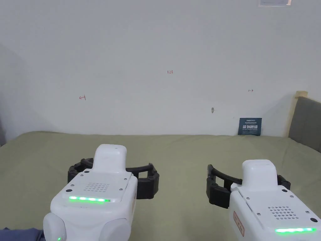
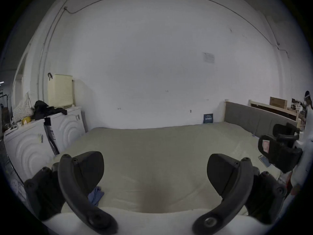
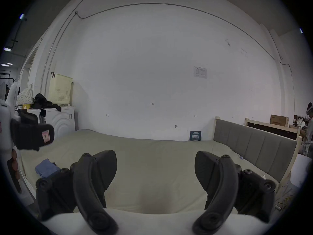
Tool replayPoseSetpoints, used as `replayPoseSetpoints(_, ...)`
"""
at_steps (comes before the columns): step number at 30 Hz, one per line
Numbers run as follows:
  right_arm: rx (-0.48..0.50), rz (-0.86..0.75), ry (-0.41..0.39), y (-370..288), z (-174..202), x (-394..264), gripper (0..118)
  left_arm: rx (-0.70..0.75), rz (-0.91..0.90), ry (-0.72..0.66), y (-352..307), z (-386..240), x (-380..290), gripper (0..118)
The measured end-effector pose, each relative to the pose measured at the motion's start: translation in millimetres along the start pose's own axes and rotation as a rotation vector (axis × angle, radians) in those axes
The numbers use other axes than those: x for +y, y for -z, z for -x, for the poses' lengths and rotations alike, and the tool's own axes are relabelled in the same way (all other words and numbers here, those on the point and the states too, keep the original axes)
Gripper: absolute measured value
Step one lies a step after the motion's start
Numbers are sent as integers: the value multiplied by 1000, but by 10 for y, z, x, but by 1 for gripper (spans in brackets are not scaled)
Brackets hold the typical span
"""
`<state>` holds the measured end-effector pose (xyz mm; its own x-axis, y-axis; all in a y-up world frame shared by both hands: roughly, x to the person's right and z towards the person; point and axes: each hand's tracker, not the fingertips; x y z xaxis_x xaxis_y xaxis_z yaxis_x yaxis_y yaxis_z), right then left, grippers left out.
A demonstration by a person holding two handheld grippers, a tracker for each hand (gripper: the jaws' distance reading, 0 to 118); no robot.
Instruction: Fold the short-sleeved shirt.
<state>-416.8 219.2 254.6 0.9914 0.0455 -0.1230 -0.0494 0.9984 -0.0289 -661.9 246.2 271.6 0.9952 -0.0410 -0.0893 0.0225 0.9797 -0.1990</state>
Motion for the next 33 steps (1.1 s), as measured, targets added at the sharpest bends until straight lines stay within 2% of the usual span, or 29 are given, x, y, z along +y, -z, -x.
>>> replayPoseSetpoints(4,-3,-1,1,-7,-9,3,98,3,-1,-20,-8,-11,19,118)
replayPoseSetpoints(10,-5,0,-7,-19,-24,16,98,162,-54,84,3,-106,-18,118)
replayPoseSetpoints(16,-3,2,-3,-22,-20,11,98,124,-26,45,-28,-71,21,118)
replayPoseSetpoints(21,2,9,1,-36,-19,-3,98,114,-10,74,-22,-75,33,118)
replayPoseSetpoints(23,3,11,3,-37,-16,-7,98,98,-46,33,-54,-51,23,118)
replayPoseSetpoints(26,3,12,1,-45,-13,-8,98,144,-2,-2,-51,-22,60,118)
replayPoseSetpoints(33,-2,15,6,-41,-30,14,98,83,-15,-30,-67,66,79,118)
